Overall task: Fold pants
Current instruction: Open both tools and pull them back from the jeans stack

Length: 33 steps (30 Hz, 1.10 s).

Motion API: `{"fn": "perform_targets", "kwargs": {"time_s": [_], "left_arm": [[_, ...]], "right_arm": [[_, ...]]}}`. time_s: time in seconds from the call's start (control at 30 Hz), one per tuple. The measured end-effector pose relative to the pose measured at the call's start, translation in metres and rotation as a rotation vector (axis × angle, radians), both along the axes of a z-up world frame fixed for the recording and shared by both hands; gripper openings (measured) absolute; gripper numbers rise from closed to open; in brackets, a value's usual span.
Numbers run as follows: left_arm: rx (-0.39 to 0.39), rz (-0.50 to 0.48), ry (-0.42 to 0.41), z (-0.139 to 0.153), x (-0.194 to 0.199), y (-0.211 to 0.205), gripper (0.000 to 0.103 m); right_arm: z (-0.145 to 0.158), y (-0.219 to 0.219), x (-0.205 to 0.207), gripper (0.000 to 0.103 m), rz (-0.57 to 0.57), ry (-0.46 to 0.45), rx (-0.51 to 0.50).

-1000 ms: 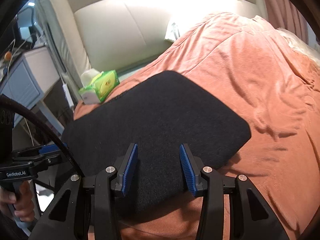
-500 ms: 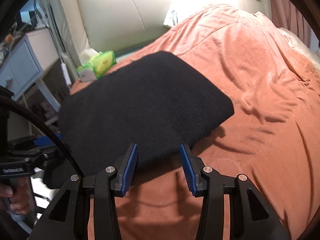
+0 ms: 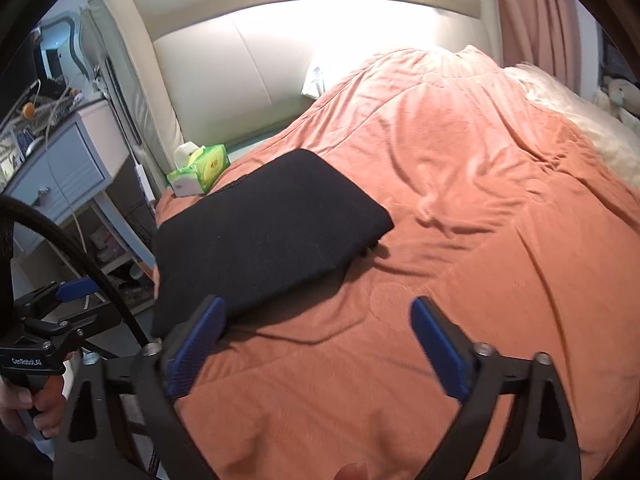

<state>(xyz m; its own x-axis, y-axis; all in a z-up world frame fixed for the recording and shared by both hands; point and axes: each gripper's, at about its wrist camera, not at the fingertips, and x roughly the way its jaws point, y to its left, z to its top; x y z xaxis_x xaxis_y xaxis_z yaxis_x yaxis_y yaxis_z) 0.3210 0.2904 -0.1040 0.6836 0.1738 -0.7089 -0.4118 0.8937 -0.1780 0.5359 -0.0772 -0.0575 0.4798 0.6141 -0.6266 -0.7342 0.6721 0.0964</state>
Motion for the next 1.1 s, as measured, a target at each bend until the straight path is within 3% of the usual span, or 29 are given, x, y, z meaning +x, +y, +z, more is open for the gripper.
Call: {"fn": "perform_targets", "kwargs": {"time_s": [0.33,0.53,1.1], "left_arm": [[0.065,-0.045,-0.034,0.039,-0.035,-0.055,0.102],[0.11,-0.085,-0.067,0.058,-0.058,-0.089,0.102],[0.157,-0.136,-0.124,0.08,-0.125,-0.141,0.102]], "right_arm": [[0.042,-0.069,-0.068,0.103,-0.035,-0.043,-0.006],[0.062,-0.118,-0.111,0.103,-0.081,-0.056,0.042],[0.089,-0.213,-0.244,0.103,-0.159,-0.142,0.062]]}}
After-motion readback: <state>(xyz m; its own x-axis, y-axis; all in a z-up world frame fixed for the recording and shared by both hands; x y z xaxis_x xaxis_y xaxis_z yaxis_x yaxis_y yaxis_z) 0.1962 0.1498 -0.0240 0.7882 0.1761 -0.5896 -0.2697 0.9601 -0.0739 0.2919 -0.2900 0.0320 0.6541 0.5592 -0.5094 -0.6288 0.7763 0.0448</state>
